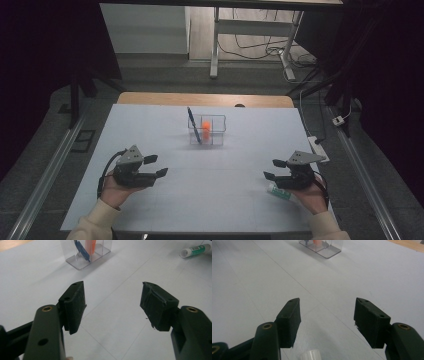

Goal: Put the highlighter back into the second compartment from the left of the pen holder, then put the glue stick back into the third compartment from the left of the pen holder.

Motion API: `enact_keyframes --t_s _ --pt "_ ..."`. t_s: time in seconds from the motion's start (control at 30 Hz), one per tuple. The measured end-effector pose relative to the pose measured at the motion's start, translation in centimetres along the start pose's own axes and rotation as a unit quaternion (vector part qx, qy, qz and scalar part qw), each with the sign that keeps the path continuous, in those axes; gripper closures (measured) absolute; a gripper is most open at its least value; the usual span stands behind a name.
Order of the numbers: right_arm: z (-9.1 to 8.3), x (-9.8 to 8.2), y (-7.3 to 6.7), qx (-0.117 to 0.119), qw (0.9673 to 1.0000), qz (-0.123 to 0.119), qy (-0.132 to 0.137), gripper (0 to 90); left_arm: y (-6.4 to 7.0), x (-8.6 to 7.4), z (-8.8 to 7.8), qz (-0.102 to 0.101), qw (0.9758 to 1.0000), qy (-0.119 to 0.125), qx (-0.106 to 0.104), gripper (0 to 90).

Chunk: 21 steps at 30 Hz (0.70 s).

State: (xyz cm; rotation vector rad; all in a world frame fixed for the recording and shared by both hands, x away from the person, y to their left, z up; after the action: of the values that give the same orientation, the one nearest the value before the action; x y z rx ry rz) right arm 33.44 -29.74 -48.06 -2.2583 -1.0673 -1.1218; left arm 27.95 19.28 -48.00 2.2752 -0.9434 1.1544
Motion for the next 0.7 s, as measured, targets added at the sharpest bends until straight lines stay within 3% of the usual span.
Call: enact_keyframes --t_s 0.4,0.7 --pt "-1.1 0.0 0.6 -0.007 0.9995 0.003 -0.03 37.0 0.1 -1.1 0.1 -0.003 0.9999 -0.011 -0.002 36.7" --pt "-2.5 -0.2 0.8 -0.006 0.9977 0.005 -0.068 36.1 0.1 -1.3 0.3 -0.004 0.9998 -0.018 -0.005 36.6"
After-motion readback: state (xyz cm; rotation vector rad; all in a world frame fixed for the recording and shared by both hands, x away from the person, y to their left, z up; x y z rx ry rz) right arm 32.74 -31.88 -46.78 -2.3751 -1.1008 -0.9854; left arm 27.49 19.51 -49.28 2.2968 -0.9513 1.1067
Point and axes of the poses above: each handheld gripper's, and its own axes: z roughly forward along the jaws, x roughly out of its top, y roughly to its right, the point moved 1 cm from there along z, roughly forward along the jaws, and after that the axes turned 2 degrees about z, right-handed, at the moved point
